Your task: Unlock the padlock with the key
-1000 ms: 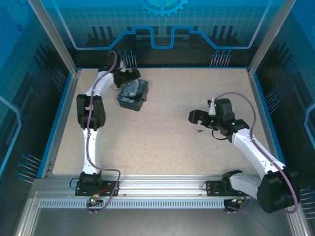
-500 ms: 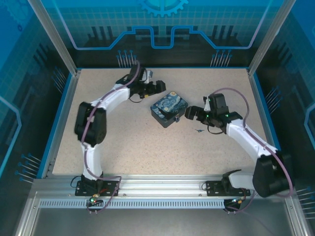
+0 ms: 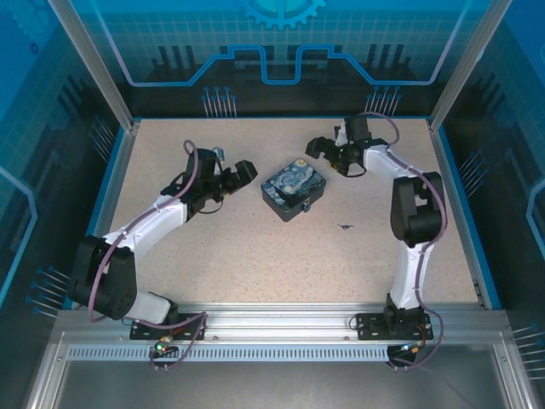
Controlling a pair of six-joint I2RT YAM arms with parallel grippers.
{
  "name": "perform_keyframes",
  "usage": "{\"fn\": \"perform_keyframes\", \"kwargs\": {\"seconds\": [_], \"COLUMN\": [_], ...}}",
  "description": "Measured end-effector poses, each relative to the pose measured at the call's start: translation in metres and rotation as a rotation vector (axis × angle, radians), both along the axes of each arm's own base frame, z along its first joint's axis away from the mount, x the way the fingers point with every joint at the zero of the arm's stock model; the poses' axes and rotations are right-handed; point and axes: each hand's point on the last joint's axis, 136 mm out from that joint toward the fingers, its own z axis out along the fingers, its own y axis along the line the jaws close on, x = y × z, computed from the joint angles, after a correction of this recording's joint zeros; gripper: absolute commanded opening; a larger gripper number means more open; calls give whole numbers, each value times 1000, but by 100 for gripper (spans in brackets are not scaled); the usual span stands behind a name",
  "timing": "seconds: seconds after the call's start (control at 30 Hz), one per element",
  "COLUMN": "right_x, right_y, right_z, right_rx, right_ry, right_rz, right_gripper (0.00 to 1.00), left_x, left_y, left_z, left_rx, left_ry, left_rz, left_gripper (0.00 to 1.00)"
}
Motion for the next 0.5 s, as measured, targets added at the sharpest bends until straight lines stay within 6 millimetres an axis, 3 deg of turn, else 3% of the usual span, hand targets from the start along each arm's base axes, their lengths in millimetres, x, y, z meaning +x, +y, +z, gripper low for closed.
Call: {"fn": "perform_keyframes", "kwargs": {"seconds": [0.1, 0.23, 0.5], "right_x": [-13, -44, -108], "right_y": [8, 21, 46], "right_z": [-20, -27, -5], "right_rx": [28, 53, 119], "right_ry": [69, 98, 73], "right_rz": [14, 44, 108], "right_gripper": [95, 95, 96], "left_x": [-8, -8, 1], "left_y": [5, 6, 1], "left_z": [-8, -4, -6], "left_rx": [0, -7, -21], "left_ry": [19, 5, -13], "left_rz": [20, 28, 30], "left_gripper": [99, 99, 99]}}
